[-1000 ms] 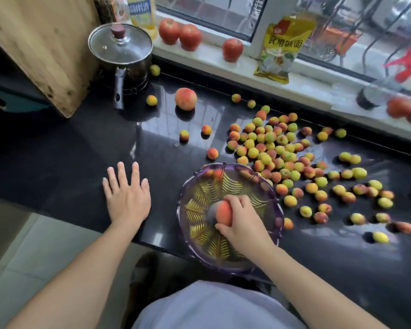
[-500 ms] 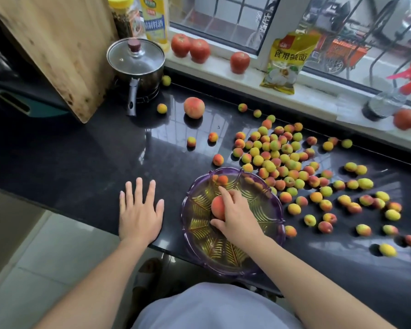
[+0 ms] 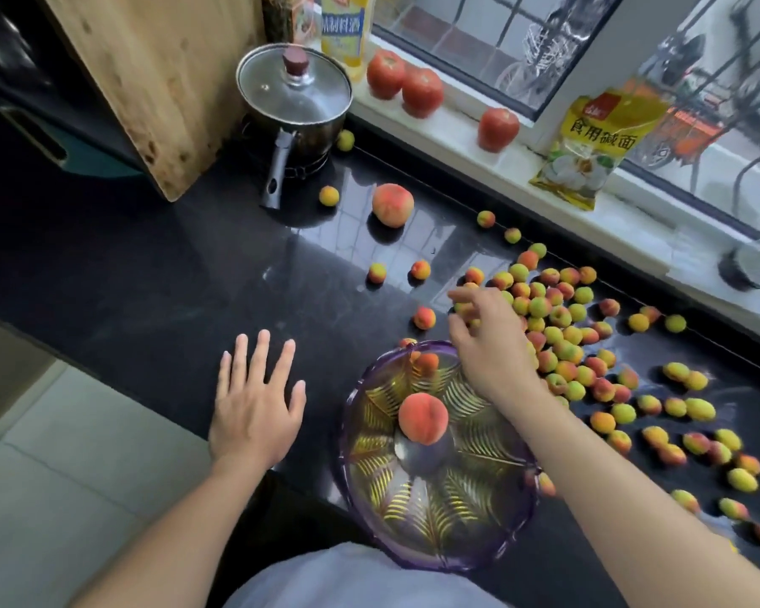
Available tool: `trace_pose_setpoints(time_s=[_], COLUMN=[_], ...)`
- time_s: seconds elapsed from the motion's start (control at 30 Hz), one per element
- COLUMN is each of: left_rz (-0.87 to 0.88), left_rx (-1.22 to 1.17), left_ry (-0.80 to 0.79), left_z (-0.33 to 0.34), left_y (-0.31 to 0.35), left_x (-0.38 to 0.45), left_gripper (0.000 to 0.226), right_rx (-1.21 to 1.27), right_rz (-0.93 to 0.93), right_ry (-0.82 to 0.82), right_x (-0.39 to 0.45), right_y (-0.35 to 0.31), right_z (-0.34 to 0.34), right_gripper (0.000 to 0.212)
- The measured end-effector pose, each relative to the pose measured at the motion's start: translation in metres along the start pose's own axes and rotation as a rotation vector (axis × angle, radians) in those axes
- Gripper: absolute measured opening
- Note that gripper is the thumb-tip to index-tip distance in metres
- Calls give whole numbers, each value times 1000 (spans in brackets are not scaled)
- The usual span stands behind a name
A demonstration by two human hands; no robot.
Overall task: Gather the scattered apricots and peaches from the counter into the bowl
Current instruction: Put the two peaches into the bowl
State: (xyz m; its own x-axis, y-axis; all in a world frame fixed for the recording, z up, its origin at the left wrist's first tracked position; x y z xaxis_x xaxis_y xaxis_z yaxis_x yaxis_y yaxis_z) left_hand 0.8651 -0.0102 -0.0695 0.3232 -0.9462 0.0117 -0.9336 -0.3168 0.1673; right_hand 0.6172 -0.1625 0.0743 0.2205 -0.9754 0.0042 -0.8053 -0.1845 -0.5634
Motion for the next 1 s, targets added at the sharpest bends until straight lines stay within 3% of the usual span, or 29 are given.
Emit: trace_pose_setpoints(time_s=[0.13,0.27,0.43,0.57,0.67,0.77,0.87,1.0], left_rz=[1,5,10,9,14,3,-10,-20], left_rx=[-15,-28,-17,-5,-9,-3,8,21], left_ry=[31,51,47,38,28,12,-7,-14], left_z=[0,0,1,0,-3,-4,-5,-9], left_y=[0,-1,-1,-1,1,1,1,5], left_x=[0,2,3,2,2,1,0,-1], left_gripper=[67,66,64,64,65,66,68,69], right_rx=[-107,-241,-315,-278,-105,157,280,128], right_rz=[-55,34,68,68,1,-43,17,250], right_ry=[-114,-236,-313,-335,-209,-62,-83,-181], right_x=[114,195,230,232,207,129,9,-129], right_y=[-34,-35,-22,-20,-42,-62,-49,20], right_z=[52,98,138,131,90,27,-18,-18], right_gripper=[48,74,71,70,71,71,74,80])
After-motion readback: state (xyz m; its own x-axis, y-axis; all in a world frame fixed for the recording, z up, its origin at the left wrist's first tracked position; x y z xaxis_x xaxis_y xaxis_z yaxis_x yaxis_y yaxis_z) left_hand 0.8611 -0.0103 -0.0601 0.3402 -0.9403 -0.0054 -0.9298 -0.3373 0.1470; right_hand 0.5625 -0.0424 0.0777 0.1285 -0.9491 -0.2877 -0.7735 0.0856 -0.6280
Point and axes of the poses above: each hand's wrist, its own x-axis towards the middle knuckle, its own z-axis out of the palm, y = z × x, the point moved 8 cm from there along x, towards the middle knuckle, and after that the axes turned 3 degrees about y, right-handed, at the moved point
